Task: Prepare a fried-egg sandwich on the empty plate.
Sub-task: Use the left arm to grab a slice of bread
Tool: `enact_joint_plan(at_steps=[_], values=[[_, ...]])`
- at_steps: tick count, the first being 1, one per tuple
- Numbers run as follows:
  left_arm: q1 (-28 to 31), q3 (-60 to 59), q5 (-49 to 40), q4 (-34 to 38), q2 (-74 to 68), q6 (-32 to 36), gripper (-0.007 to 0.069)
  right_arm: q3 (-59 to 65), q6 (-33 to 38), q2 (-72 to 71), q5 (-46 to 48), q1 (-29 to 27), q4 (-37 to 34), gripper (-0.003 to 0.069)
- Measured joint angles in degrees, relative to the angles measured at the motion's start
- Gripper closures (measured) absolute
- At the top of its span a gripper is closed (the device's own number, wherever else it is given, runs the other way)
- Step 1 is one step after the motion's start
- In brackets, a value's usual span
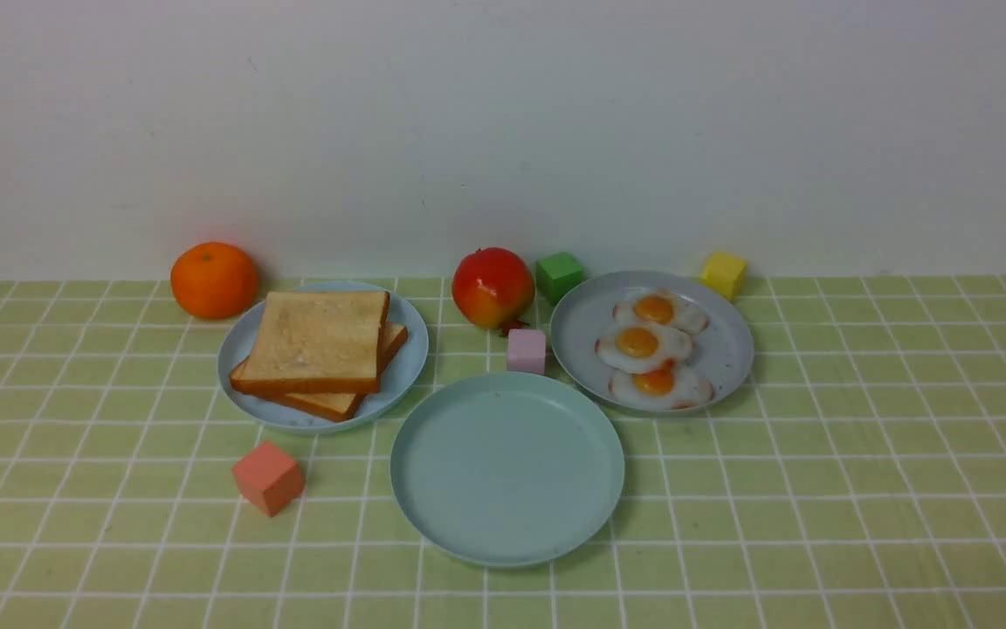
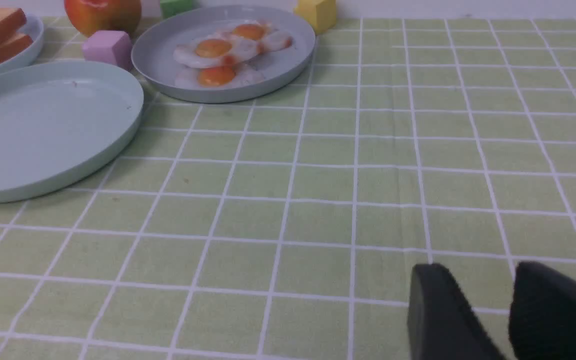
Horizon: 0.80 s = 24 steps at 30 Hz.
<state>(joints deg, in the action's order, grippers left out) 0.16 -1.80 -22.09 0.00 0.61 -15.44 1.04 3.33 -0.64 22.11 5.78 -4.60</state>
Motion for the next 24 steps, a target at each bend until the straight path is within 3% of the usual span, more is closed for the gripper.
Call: enact_joint_plan(at_steps=[12, 18, 24], values=[[0.0, 0.0, 3.9, 1.0, 0.0, -1.2, 0.0386, 0.0, 0.0, 0.0, 0.0, 0.0, 0.0, 0.0418], [0.1, 0.0, 14.7, 16.9, 0.0, -13.4, 0.0386, 0.0, 0.0, 0.0, 0.0, 0.0, 0.0, 0.0418], [0.0, 1.0, 19.0, 24.4, 0.0, -17.6, 0.0396, 0.0, 0.0, 0.0, 0.0, 0.0, 0.0, 0.0418]])
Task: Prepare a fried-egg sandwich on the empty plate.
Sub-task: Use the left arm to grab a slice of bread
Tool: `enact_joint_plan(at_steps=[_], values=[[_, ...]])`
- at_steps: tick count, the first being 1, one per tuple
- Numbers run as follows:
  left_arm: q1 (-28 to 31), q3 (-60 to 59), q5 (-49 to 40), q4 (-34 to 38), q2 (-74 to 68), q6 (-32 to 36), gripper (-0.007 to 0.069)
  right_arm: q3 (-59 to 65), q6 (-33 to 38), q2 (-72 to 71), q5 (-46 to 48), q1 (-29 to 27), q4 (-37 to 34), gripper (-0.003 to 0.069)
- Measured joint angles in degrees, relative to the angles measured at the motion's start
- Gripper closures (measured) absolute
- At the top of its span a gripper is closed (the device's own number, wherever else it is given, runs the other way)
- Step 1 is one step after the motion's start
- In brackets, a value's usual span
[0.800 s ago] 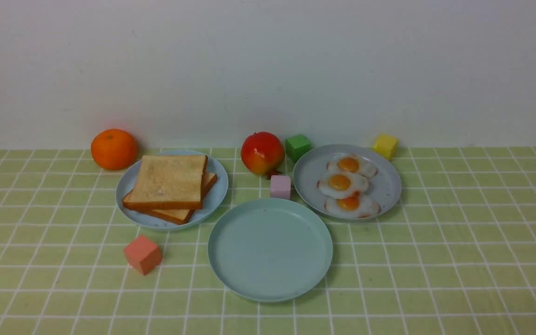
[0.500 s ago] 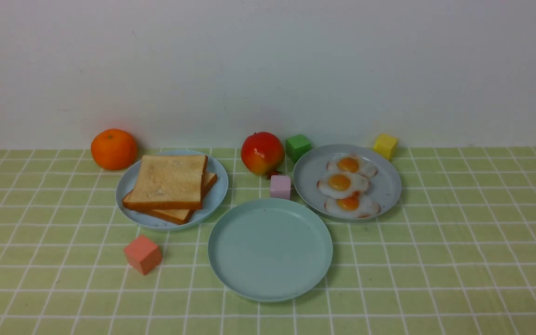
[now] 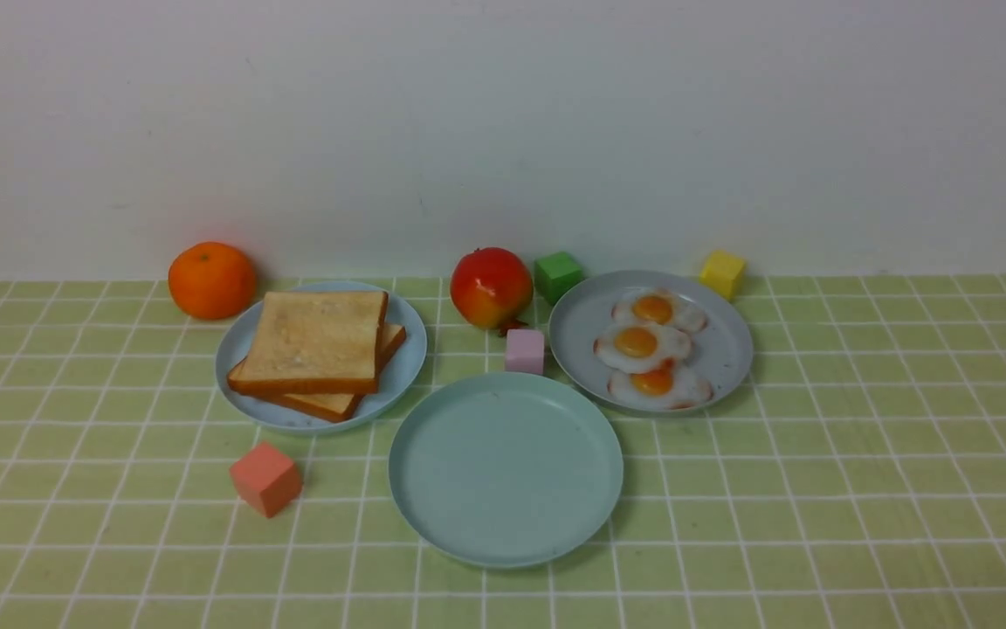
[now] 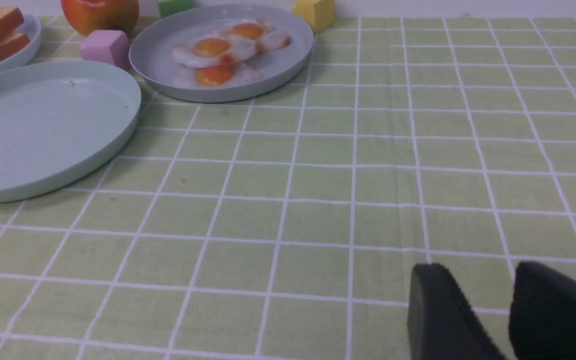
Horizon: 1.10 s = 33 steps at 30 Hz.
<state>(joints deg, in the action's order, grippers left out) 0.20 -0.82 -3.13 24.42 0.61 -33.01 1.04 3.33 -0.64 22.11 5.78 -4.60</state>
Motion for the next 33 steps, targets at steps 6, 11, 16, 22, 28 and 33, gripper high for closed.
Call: enact_joint_plan(at_steps=[6, 11, 16, 22, 28, 33], values=[[-0.1, 10.9, -10.3, -1.6, -4.0, 5.9, 0.054, 0.0, 0.0, 0.0, 0.0, 0.0, 0.0, 0.0418], [-6.4, 21.7, -17.8, -2.3, -17.3, 20.8, 0.0638, 0.0, 0.0, 0.0, 0.0, 0.0, 0.0, 0.0418], [-13.2, 32.3, -34.0, -2.7, -34.2, 28.9, 0.0638, 0.0, 0.0, 0.0, 0.0, 0.0, 0.0, 0.0418], [-17.1, 39.8, -40.8, -2.8, -50.7, 31.8, 0.0638, 0.2, 0.0, 0.0, -1.5, 0.0, -0.2, 0.0418], [-23.5, 40.3, -40.7, -4.9, -54.3, 33.5, 0.0638, 0.5, -4.1, 0.0, -8.6, 0.0, -10.1, 0.0418], [-27.1, 41.5, -37.9, -7.4, -56.0, 30.9, 0.0638, 0.5, -8.8, 0.0, -17.9, 0.0, -25.2, 0.0419]])
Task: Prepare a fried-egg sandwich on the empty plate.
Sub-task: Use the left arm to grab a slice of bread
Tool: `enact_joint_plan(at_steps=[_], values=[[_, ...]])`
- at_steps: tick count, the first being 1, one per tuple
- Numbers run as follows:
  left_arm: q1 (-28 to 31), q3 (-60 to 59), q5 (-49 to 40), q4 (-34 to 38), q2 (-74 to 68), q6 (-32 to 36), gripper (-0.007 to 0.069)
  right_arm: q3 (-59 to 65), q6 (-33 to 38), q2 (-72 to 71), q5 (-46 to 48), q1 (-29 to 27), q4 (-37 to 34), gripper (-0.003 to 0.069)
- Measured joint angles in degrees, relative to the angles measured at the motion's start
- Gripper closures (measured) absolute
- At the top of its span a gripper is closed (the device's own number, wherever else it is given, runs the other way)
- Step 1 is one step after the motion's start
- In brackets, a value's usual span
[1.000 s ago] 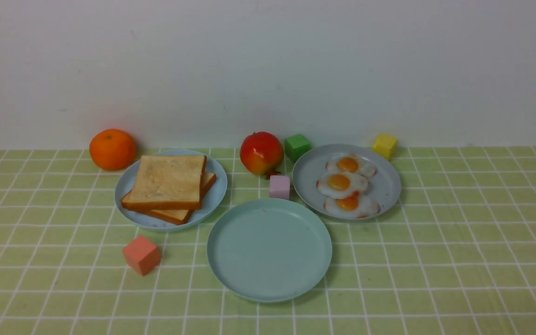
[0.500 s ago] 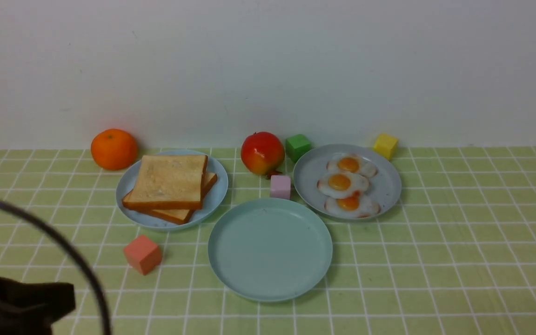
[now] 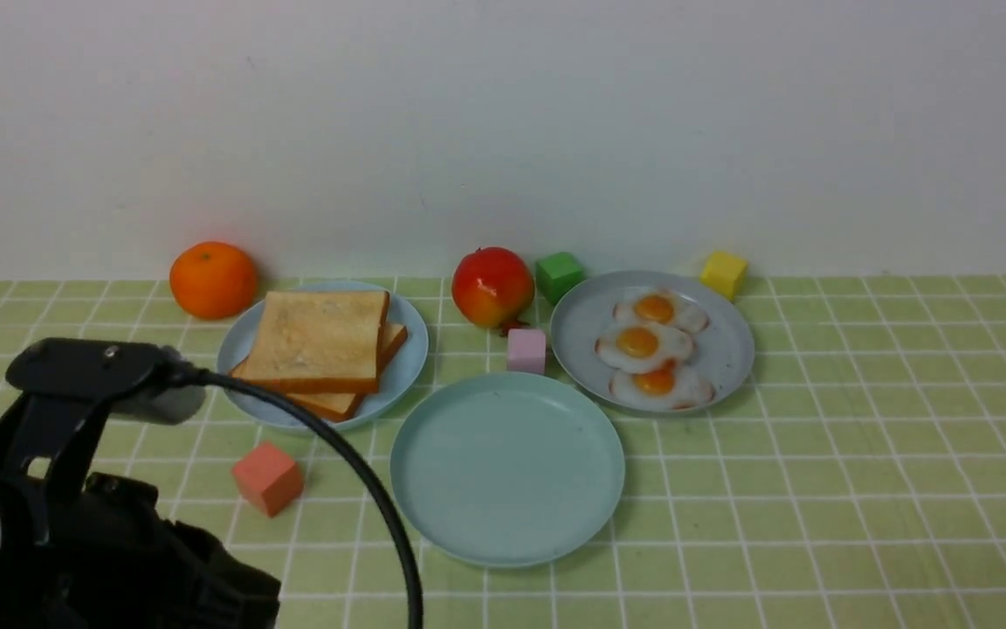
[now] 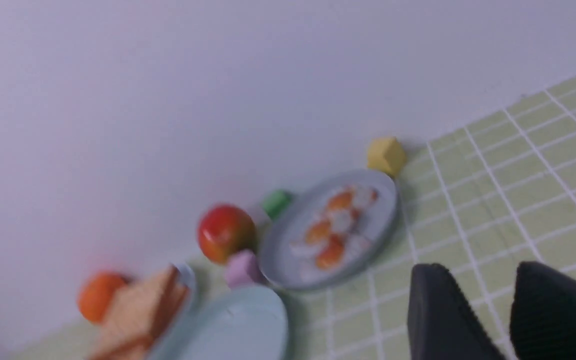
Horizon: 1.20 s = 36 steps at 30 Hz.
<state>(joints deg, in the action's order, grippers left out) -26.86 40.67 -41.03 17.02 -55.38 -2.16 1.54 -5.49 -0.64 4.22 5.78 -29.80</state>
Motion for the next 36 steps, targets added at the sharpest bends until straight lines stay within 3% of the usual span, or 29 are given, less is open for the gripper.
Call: enact_joint_plan(at_steps=[2, 7, 10, 14, 17, 24, 30, 36], values=[[-0.1, 2.0, 0.8, -1.0, -2.0, -1.0, 0.0638, -0.8, -0.7, 0.0, 0.8, 0.0, -3.9, 0.044], [-0.1, 10.0, 0.9, -5.4, -11.0, -2.5, 0.0638, -12.3, 2.4, 3.6, 17.0, 0.0, -4.3, 0.0566], [-0.1, 17.4, 0.9, -9.9, -20.8, -5.0, 0.0638, -26.9, 8.2, 13.5, 34.6, 0.0, 0.6, 0.0655], [-0.1, 29.5, -0.7, -17.7, -34.3, -10.4, 0.0638, -43.1, 11.8, 27.6, 54.0, 0.3, 8.7, 0.0664], [-0.1, 36.5, -3.6, -22.2, -41.3, -12.8, 0.0638, -49.9, 11.8, 33.6, 59.9, 2.9, 12.3, 0.0664], [2.7, 54.9, -11.2, -26.4, -58.4, -15.7, 0.0638, -55.1, 11.8, 38.8, 62.5, 11.2, 13.6, 0.0662], [6.4, 62.7, -12.6, -27.0, -65.9, -15.7, 0.0588, -55.1, 11.8, 38.8, 63.2, 11.6, 14.6, 0.0659], [8.0, 64.5, -7.6, -28.0, -68.5, -15.7, 0.0312, -55.1, 11.8, 38.8, 60.8, 11.6, 14.4, 0.0656]])
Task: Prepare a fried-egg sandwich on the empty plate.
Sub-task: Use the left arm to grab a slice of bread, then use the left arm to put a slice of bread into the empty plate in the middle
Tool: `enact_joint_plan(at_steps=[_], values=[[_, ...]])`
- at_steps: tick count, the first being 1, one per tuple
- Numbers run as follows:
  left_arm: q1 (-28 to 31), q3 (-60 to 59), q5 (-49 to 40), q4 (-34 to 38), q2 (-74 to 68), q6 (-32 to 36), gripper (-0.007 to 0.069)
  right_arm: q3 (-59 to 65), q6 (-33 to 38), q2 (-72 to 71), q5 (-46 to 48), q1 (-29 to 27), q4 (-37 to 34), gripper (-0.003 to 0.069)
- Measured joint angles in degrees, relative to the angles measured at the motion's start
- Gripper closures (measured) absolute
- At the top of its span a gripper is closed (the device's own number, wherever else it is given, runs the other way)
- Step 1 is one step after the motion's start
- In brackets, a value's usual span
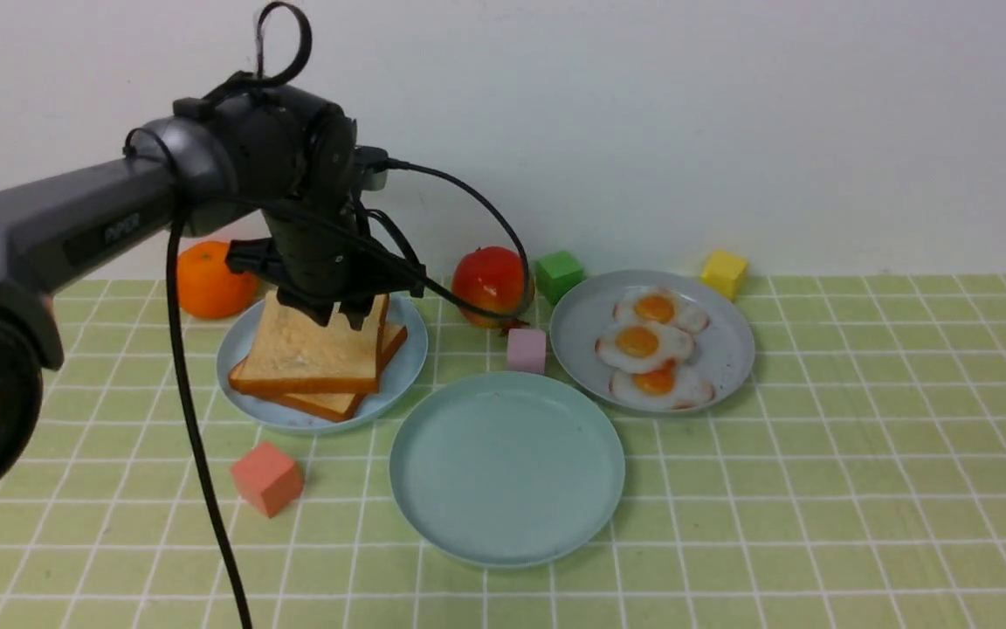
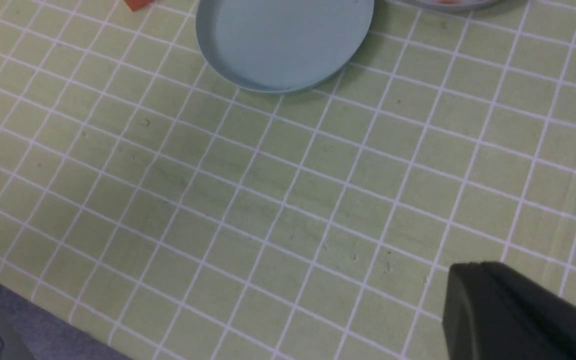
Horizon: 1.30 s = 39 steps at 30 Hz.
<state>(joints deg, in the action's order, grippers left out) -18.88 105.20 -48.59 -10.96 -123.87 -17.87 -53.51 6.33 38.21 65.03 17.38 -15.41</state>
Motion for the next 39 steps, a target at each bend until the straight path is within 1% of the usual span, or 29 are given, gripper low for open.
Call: enact_joint_plan(at_steps=[2, 3, 5, 7, 12, 16, 18, 23, 27, 28, 29, 30, 31, 37, 39], values=[[0.0, 0.1, 2.3, 0.0, -0.5, 0.0, 0.0228, 0.0, 0.0, 0.0, -1.6, 0.0, -0.2, 0.0655], [-0.1, 0.1, 3.5, -0.2, -0.8, -0.1, 0.02, 0.0, 0.0, 0.0, -2.3, 0.0, -0.4, 0.0655], [-0.1, 0.3, 4.7, -0.8, -1.5, -0.1, 0.0152, 0.0, 0.0, 0.0, -3.2, 0.0, -0.7, 0.0653], [-0.1, 0.3, 5.6, -2.4, -2.7, -0.1, 0.0122, 0.0, 0.0, 0.0, -3.6, 0.0, -1.2, 0.0652], [-0.1, 0.3, 5.6, -3.4, -5.3, -0.1, 0.0109, 0.0, 0.0, 0.0, -3.7, 0.0, -1.3, 0.065], [-0.1, 0.5, 5.4, -3.8, -6.1, -0.2, 0.0121, 0.0, 0.0, 0.0, -3.7, 0.0, -1.4, 0.0648], [-0.1, 0.6, 5.4, -4.0, -6.3, -0.2, 0.0141, 0.0, 0.0, 0.0, -3.7, 0.1, -1.5, 0.0645], [-0.1, 1.0, 4.3, -3.7, -6.5, -0.4, 0.0284, 0.0, 0.0, 0.0, -3.7, 0.2, -1.5, 0.0643], [-0.3, 1.2, 4.0, -2.7, -6.4, -0.4, 0.0449, 0.0, 0.0, 0.0, -3.7, 0.2, -1.5, 0.064], [-0.4, 1.3, 3.9, -2.7, -6.4, -0.4, 0.0469, 0.0, 0.0, 0.0, -3.7, 0.2, -1.5, 0.0639], [-0.4, 1.6, 3.5, -2.7, -6.3, -0.3, 0.0537, 0.0, 0.0, 0.0, -3.7, 0.2, -1.5, 0.0637], [-0.4, 1.7, 3.3, -2.6, -6.2, -0.3, 0.0555, 0.0, 0.0, 0.0, -3.7, 0.2, -1.5, 0.0636], [-0.5, 1.9, 2.6, -2.5, -6.0, 0.0, 0.0595, 0.0, 0.0, 0.0, -3.7, 0.2, -1.5, 0.0634], [-1.4, 2.2, -2.4, -2.3, -0.7, 2.9, 0.0598, 0.0, 0.0, -0.3, -3.8, 0.2, -1.5, 0.0631], [-3.4, 2.1, -5.3, -1.5, 3.9, 4.6, 0.0598, 0.0, 0.0, -1.1, -4.0, 0.2, -1.5, 0.0631]])
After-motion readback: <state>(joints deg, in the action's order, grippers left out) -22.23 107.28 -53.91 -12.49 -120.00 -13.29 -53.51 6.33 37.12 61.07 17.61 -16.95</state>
